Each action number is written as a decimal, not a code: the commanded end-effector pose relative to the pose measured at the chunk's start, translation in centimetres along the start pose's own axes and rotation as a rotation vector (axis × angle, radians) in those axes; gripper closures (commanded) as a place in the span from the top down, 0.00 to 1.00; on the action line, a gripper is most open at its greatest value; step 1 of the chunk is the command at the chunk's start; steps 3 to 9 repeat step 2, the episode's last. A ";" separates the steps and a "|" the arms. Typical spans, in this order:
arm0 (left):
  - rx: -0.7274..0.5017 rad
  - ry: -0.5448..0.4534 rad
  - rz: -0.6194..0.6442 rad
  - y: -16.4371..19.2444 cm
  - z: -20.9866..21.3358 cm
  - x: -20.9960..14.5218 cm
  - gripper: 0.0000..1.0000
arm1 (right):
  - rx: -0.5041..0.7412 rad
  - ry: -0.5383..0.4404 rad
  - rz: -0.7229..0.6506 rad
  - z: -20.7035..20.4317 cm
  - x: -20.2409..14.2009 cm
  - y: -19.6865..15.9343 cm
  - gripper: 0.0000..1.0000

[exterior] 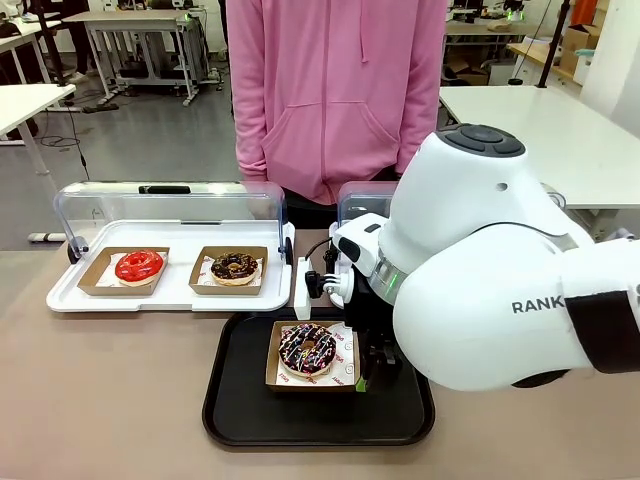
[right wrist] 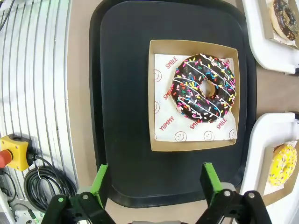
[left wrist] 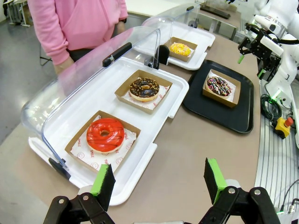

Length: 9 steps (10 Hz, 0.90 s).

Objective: Move the fourth donut from the left to the tray.
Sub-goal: Pick up the Paper togo box containing the Donut indicated by the person and place it on the Handle tray.

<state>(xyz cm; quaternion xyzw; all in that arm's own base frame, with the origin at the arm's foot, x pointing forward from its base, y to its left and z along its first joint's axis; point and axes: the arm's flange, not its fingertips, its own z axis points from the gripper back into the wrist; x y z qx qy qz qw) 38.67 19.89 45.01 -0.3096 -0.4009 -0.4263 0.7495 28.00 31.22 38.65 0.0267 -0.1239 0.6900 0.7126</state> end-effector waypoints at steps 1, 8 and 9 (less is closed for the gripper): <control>-0.008 -0.013 -0.013 -0.1 0.1 0.1 1.00 | -0.008 -0.003 -0.015 -0.1 0.1 0.0 1.00; -0.008 -0.013 -0.013 -0.1 0.1 0.1 1.00 | -0.008 -0.003 -0.015 -0.1 0.1 0.0 1.00; -0.008 -0.013 -0.013 -0.1 0.1 0.1 1.00 | -0.008 -0.003 -0.015 -0.1 0.1 0.0 1.00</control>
